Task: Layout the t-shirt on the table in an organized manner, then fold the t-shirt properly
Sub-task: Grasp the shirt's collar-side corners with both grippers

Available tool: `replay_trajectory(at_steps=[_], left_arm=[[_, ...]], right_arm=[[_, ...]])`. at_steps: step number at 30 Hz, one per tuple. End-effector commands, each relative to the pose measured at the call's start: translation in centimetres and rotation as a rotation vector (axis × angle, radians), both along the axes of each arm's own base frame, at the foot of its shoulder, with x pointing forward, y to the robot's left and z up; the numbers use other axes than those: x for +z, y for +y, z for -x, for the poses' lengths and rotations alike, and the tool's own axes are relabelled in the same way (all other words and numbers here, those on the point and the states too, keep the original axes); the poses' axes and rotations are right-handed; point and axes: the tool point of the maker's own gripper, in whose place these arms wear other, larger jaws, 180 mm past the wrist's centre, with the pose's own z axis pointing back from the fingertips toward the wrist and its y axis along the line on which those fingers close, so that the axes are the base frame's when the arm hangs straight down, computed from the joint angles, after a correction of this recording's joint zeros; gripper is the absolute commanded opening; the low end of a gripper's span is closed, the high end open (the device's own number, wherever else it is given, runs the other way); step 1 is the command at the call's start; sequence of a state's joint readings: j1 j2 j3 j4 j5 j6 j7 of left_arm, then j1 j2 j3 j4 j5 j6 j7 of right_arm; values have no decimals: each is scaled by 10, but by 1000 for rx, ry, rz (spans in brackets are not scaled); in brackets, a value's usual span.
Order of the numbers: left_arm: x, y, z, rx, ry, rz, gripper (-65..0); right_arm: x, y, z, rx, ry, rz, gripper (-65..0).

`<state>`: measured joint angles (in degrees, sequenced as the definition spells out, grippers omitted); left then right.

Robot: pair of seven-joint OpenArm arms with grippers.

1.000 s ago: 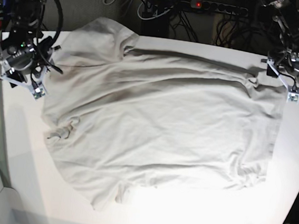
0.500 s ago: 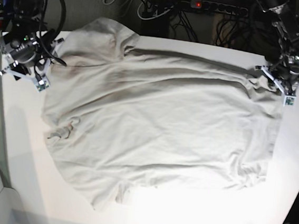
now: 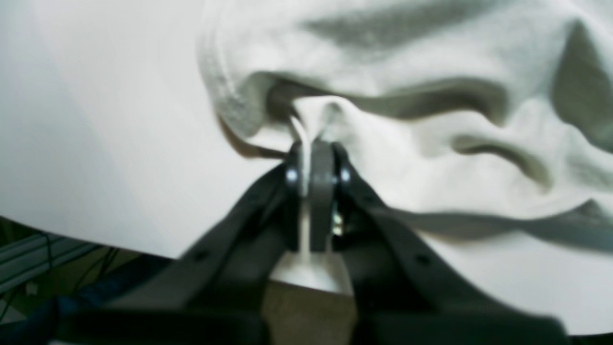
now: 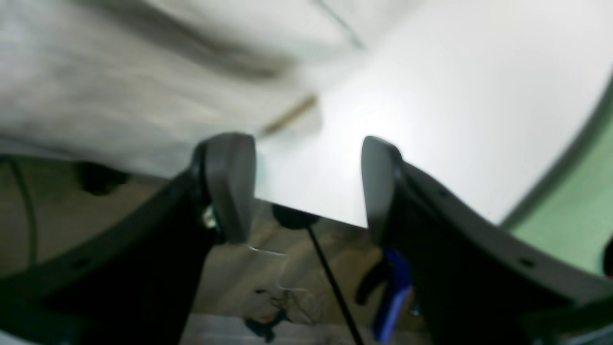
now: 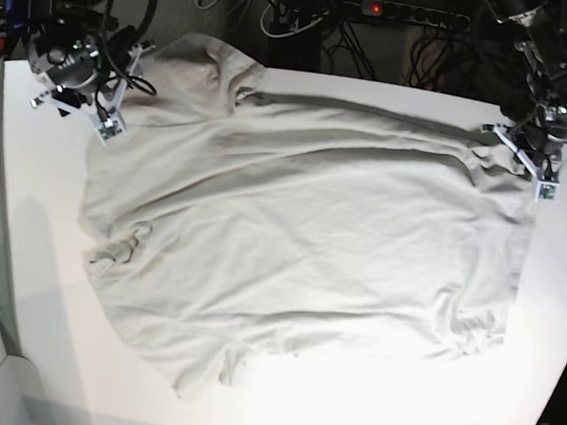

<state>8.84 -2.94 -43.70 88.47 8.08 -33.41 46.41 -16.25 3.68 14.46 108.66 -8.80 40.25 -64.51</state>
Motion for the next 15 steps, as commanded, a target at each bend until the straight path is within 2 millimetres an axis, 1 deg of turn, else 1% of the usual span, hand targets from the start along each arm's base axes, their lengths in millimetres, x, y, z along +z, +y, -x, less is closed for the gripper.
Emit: replay_trajectory(at_steps=[1, 5, 8, 10, 13, 15], left_arm=[[-7, 6, 15, 9, 83, -26, -650], [-8, 5, 15, 7, 83, -26, -650], [-7, 5, 14, 7, 82, -26, -650], [-7, 5, 14, 7, 80, -27, -650], [-7, 5, 14, 7, 80, -27, -650], [-6, 6, 14, 7, 78, -29, -650]], right_arm=[[12, 0, -8, 1, -47, 9, -289], [24, 12, -18, -1, -101, -14, -288], [31, 13, -30, -9, -132, -18, -288], [30, 13, -31, -9, -132, -20, -288], [27, 19, -29, -16, -127, -39, -288], [22, 21, -25, -21, -110, -48, -289]])
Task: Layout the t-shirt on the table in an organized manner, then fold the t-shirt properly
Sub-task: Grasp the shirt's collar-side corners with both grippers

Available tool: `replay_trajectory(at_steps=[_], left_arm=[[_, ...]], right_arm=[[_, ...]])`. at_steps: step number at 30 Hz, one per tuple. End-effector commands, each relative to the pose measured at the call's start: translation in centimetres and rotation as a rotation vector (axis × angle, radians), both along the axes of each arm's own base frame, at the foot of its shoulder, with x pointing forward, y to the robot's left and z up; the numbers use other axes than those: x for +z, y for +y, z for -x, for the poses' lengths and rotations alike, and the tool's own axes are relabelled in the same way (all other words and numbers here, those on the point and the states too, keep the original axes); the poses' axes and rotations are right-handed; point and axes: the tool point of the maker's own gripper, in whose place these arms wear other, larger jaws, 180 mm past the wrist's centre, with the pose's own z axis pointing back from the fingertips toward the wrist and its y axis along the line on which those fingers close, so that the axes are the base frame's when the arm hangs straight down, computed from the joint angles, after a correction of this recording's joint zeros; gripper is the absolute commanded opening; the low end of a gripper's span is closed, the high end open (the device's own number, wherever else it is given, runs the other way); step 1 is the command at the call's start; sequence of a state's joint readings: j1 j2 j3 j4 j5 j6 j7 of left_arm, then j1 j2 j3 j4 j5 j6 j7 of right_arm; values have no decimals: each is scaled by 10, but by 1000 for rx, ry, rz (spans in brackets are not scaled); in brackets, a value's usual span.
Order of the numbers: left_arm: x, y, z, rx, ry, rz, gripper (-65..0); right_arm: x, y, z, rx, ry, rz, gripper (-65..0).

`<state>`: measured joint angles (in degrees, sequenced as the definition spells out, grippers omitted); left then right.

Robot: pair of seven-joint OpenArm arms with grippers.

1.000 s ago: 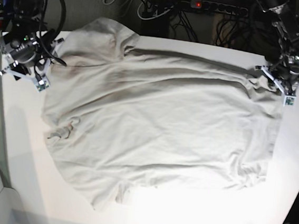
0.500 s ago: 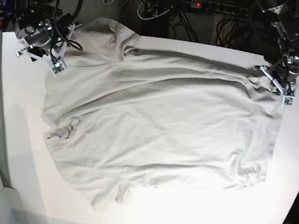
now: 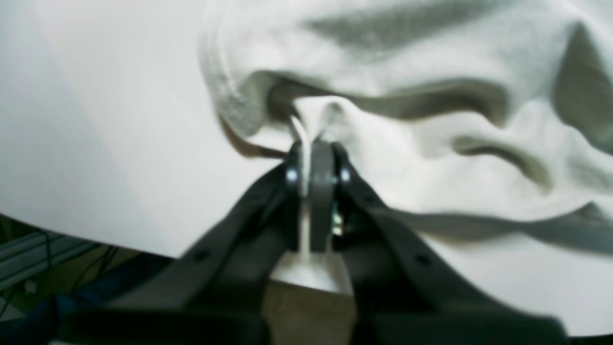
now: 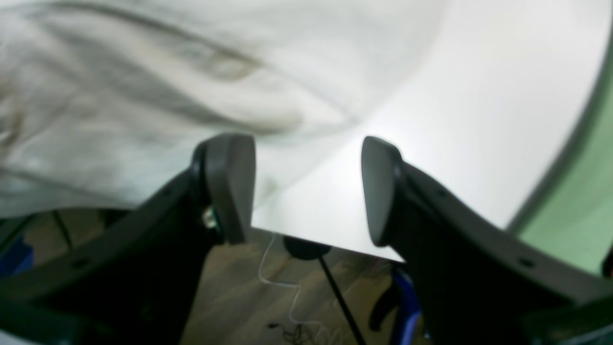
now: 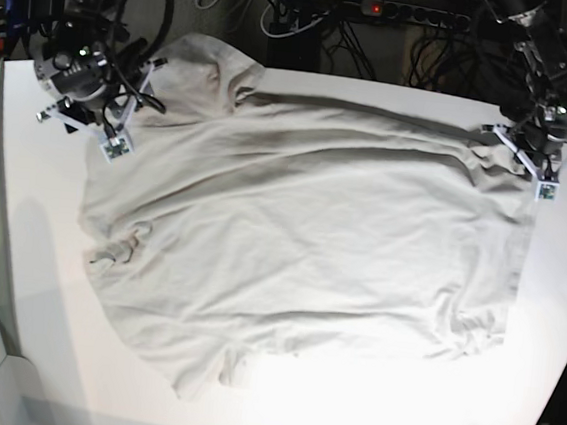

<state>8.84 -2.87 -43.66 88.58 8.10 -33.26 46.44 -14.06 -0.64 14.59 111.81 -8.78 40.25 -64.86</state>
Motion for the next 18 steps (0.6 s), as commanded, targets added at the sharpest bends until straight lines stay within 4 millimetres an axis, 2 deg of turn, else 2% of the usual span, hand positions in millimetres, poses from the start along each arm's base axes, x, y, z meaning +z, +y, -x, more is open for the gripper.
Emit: replay_trajectory(at_steps=[1, 9, 15, 18], left_arm=[[-6, 6, 14, 5, 80, -29, -650], [-5, 7, 14, 6, 77, -33, -650], [-5, 7, 14, 6, 80, -35, -650], [-4, 8, 14, 5, 81, -39, -650]], right_arm=[[2, 1, -2, -5, -15, -3, -289], [-4, 3, 8, -7, 11, -10, -289], [-32, 6, 22, -15, 107, -41, -290], [-40, 10, 26, -18, 128, -59, -291]])
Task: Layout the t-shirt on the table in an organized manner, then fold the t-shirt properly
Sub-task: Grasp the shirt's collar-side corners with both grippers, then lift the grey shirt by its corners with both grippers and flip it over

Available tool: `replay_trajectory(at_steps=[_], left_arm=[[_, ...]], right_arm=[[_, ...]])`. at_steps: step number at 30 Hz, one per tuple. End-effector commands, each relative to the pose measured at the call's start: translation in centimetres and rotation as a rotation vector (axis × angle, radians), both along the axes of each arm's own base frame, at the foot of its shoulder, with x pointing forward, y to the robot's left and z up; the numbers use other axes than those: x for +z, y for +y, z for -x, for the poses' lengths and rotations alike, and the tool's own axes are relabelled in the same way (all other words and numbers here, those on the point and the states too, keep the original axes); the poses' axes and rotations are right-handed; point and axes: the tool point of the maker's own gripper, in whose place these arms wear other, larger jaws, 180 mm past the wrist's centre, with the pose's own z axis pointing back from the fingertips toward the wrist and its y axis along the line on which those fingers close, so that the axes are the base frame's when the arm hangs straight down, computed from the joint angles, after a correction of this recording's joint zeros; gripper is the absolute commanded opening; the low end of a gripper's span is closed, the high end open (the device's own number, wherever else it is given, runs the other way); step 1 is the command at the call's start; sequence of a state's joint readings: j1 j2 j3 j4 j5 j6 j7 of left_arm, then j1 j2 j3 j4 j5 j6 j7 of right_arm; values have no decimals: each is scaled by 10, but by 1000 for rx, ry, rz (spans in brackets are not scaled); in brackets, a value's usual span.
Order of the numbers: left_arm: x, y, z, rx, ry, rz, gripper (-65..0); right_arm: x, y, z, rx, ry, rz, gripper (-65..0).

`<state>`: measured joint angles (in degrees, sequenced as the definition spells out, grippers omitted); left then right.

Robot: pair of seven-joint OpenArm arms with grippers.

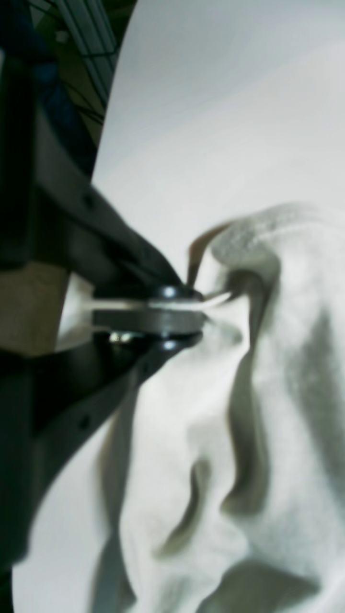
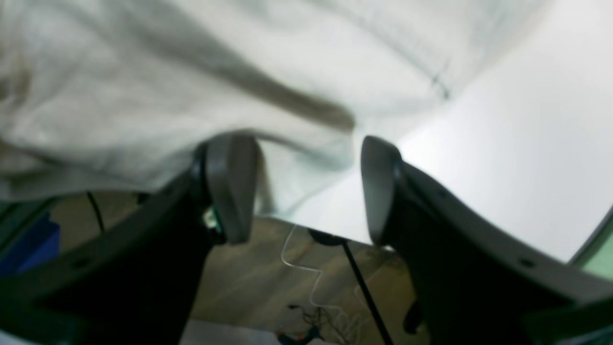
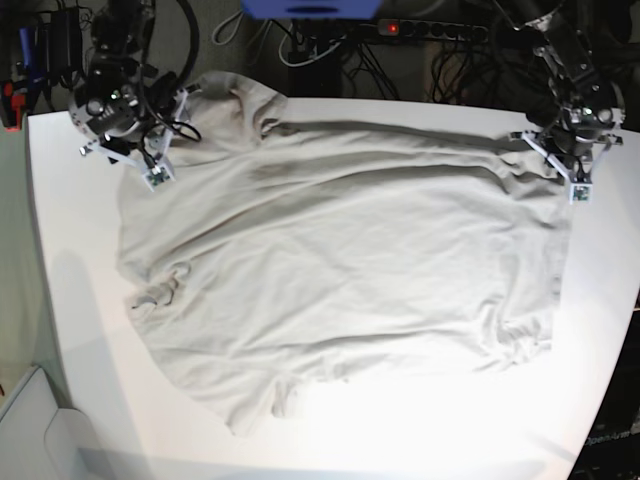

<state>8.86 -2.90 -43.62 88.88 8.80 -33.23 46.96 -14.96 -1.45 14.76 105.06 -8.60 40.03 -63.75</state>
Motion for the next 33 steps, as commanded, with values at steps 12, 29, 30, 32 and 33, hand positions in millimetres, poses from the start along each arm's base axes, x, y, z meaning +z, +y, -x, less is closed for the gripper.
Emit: replay_trajectory(at_steps=[12, 29, 30, 32, 33], left_arm=[[-4, 8, 14, 6, 72, -34, -650], [72, 21, -37, 27, -47, -142, -650], [81, 21, -44, 32, -64, -150, -650], [94, 12, -60, 3, -84, -163, -650], [100, 8, -67, -10, -93, -167, -650]], right_arm=[[-14, 5, 13, -8, 64, -12, -650], [63, -18, -66, 12, -209, 89, -650], [72, -19, -74, 13, -241, 98, -650], [89, -24, -87, 15, -295, 118, -650], [97, -26, -95, 12, -321, 122, -650]])
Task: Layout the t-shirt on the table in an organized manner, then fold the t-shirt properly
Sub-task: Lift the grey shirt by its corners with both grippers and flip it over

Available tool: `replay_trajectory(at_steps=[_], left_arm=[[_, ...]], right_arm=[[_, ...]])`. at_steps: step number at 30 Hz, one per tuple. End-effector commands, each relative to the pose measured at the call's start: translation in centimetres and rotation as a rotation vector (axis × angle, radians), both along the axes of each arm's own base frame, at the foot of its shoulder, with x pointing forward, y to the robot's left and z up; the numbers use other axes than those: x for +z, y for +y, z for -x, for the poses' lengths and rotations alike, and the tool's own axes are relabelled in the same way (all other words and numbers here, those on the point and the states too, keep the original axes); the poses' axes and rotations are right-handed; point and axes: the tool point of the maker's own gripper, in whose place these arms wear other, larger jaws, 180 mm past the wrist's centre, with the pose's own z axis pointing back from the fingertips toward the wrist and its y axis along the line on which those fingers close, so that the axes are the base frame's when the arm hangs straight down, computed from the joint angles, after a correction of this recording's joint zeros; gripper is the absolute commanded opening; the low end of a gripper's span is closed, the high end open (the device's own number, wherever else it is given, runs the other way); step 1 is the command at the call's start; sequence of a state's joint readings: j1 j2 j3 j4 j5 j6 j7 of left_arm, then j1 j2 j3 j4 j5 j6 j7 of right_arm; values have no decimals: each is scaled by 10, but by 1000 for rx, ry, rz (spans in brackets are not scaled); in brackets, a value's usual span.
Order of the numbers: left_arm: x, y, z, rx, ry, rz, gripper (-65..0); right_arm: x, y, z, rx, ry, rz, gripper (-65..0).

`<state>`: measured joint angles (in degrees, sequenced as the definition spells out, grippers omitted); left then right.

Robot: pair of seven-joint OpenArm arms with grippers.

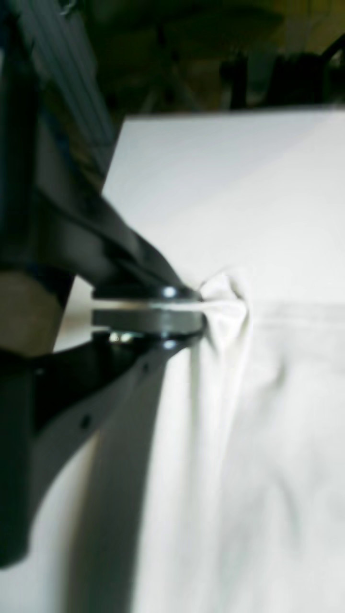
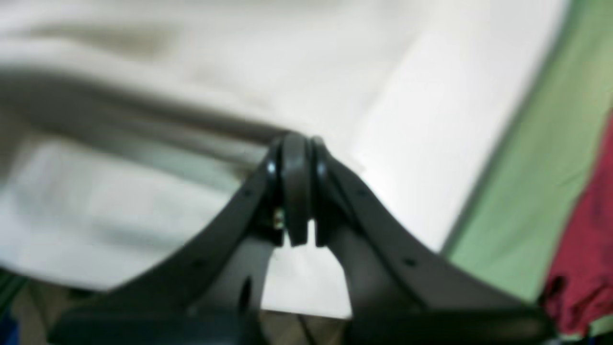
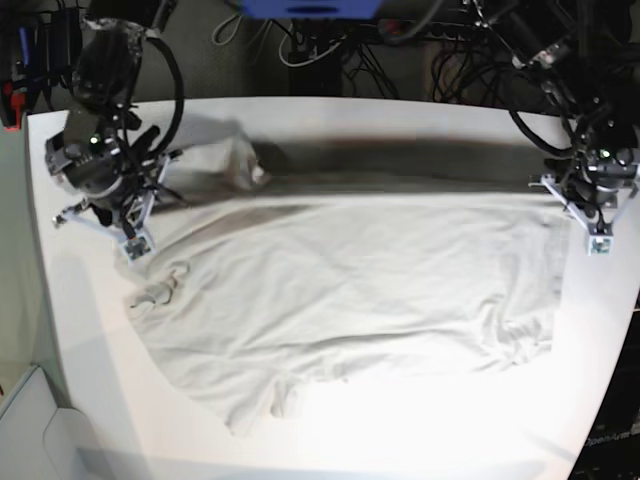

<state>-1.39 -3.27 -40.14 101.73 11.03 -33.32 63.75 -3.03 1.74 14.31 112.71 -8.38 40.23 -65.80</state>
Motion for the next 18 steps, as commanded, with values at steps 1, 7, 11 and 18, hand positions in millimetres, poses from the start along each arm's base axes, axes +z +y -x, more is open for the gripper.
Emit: replay_trajectory(at_steps=[1, 7, 11, 18], left_arm=[[20, -2, -18, -20, -61, -21, -650], [72, -27, -81, -95, -191, -28, -650], [114, -42, -115, -136, -281, -40, -650], [204, -59, -165, -193, -487, -72, -650]], right_arm=[[15, -6, -11, -11, -44, 20, -650], [79, -18, -67, -12, -239, 56, -650], [132, -24, -99, -17, -380, 78, -650], [237, -28, -138, -28, -641, 88, -650]])
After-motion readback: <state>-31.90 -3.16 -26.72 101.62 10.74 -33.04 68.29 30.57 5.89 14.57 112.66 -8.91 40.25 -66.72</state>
